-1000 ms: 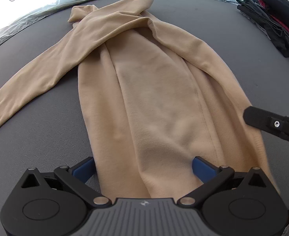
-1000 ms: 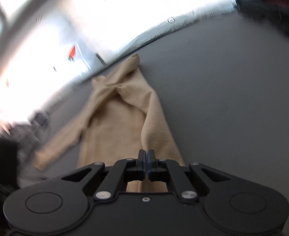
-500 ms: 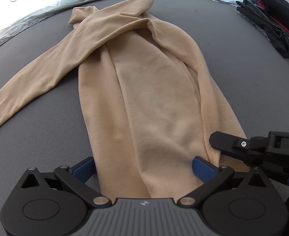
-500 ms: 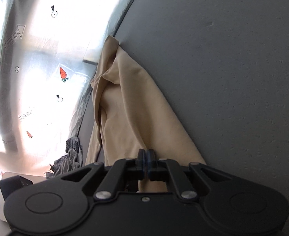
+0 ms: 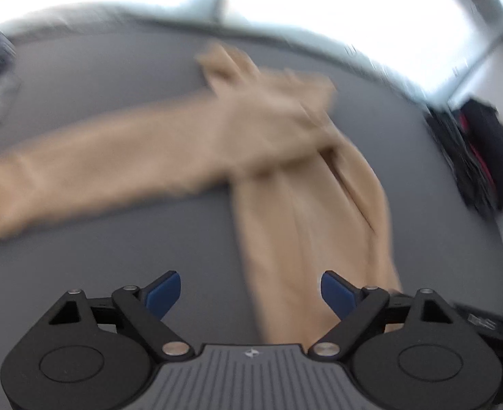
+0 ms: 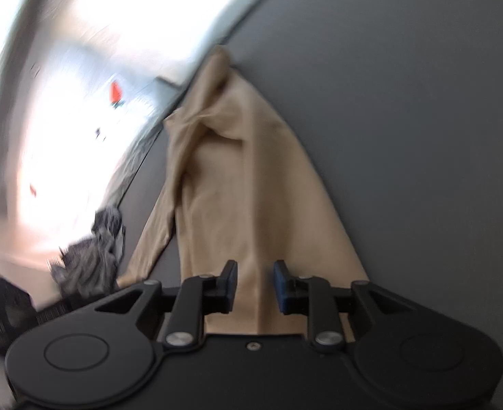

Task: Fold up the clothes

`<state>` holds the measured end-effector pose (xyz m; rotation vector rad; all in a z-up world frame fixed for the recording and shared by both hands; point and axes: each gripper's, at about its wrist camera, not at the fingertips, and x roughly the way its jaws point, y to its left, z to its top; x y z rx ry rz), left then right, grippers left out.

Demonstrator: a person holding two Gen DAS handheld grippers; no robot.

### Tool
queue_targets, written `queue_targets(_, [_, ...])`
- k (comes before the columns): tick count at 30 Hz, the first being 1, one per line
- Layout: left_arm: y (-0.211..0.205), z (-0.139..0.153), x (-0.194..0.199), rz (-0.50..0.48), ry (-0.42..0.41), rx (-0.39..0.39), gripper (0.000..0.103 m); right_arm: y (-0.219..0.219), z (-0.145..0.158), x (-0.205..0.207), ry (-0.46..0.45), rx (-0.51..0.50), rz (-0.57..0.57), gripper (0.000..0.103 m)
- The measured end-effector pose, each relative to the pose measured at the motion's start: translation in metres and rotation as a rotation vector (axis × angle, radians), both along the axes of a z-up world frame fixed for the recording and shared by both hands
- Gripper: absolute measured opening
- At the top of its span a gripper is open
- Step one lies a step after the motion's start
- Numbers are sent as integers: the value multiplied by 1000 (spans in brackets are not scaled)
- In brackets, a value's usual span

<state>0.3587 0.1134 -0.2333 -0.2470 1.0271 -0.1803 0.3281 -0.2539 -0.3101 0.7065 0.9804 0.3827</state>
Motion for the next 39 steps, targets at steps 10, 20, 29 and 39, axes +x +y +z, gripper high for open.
queue_targets(10, [147, 21, 39, 385, -199, -251, 84, 18, 32, 76, -153, -228, 6, 28])
queue_targets(20, [183, 0, 83, 439, -137, 147, 91, 27, 12, 182, -195, -233, -78, 33])
queue_targets(29, [190, -27, 93, 406, -51, 56, 92, 63, 8, 247, -234, -309, 3, 44])
queue_targets(39, [172, -27, 93, 245, 37, 174, 87, 84, 7, 258, -228, -403, 30, 38])
